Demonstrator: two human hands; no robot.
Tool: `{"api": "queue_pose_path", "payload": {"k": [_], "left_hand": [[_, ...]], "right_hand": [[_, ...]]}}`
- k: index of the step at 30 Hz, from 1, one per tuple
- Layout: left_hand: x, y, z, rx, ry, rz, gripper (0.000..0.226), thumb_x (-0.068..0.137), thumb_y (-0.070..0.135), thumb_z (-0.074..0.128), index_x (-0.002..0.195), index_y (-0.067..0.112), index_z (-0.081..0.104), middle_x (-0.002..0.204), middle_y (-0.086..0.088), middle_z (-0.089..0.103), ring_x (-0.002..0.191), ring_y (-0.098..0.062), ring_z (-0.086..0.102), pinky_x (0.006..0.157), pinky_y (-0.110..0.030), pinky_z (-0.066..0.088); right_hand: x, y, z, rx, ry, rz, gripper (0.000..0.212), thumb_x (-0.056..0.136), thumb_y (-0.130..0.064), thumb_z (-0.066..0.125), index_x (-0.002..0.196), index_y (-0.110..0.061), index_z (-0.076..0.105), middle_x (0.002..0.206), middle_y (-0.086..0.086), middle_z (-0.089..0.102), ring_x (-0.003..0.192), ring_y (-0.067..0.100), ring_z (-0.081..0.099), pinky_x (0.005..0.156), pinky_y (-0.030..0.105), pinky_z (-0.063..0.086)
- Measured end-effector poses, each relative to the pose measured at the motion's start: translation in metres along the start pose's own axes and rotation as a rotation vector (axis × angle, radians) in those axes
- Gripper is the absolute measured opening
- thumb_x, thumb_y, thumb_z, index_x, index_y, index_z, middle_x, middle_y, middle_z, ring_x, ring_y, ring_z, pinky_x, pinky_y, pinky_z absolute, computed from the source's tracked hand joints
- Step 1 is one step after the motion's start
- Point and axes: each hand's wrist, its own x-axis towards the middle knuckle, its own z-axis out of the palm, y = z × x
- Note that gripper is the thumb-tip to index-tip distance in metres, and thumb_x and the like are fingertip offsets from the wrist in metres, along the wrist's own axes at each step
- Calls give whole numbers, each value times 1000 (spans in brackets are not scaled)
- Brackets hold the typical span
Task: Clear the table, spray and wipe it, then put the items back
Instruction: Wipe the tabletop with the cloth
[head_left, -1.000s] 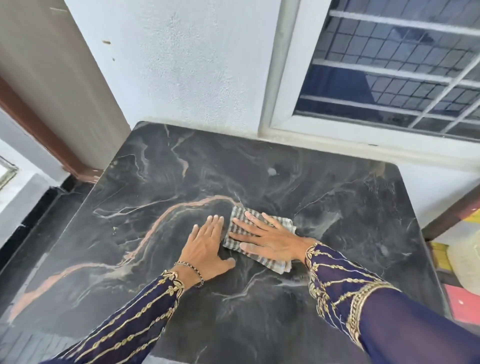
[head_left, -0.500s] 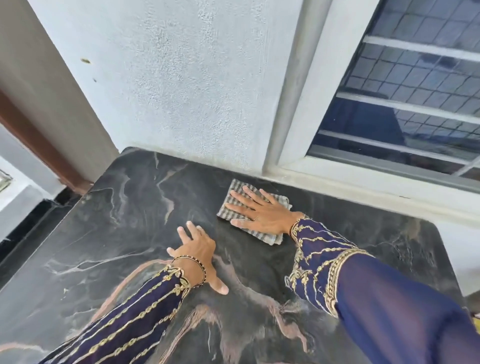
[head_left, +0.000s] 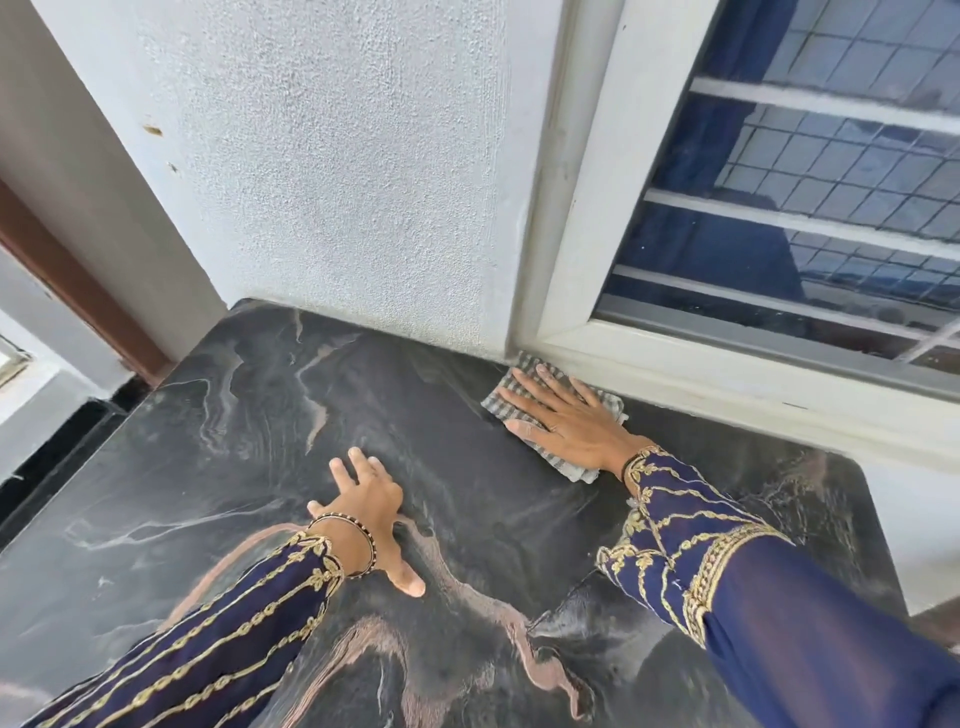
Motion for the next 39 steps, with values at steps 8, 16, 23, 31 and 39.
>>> {"api": "queue_pose_path", "payload": {"k": [8,16,23,31,39], "left_hand": [[3,-5,6,-18,43,30,161,40,76,78,146,-7,-9,156,-31,-10,143,-52,-5,107,-63,34],[-42,-12,65,-219,544,167,99,79,66,58,149,8,20,160,-15,-12,150,-29,-7,120,-52,13],[-135,2,166,-412,631,315,62,99,48,32,150,13,25,163,-5,1,151,-19,-3,121,-33,-3],[-206,-19,218,-361,628,319,57,100,45,32,149,15,31,163,-5,-3,150,-20,-8,121,-34,-3],[-241,-25,237,-323,572,339,50,99,39,38,138,9,44,162,-10,3,150,-25,-5,122,-43,7]], "right_hand": [[-35,-26,21,74,42,177,66,93,-81,10,149,-61,-18,161,-24,-29,150,10,-31,117,41,-26],[-114,-118,61,62,72,78,57,87,-83,-6,138,-68,-27,162,-25,-29,150,9,-32,122,44,-22],[-207,-212,98,77,88,-9,60,97,-75,3,154,-58,-4,164,-23,-23,152,9,-29,122,46,-19],[-289,-294,131,38,150,-33,57,103,-69,11,157,-52,14,169,-16,-2,157,21,-7,121,50,-6],[-341,-328,157,-5,125,-41,55,105,-66,11,157,-53,2,169,-17,-10,156,14,-17,124,50,-6]]}}
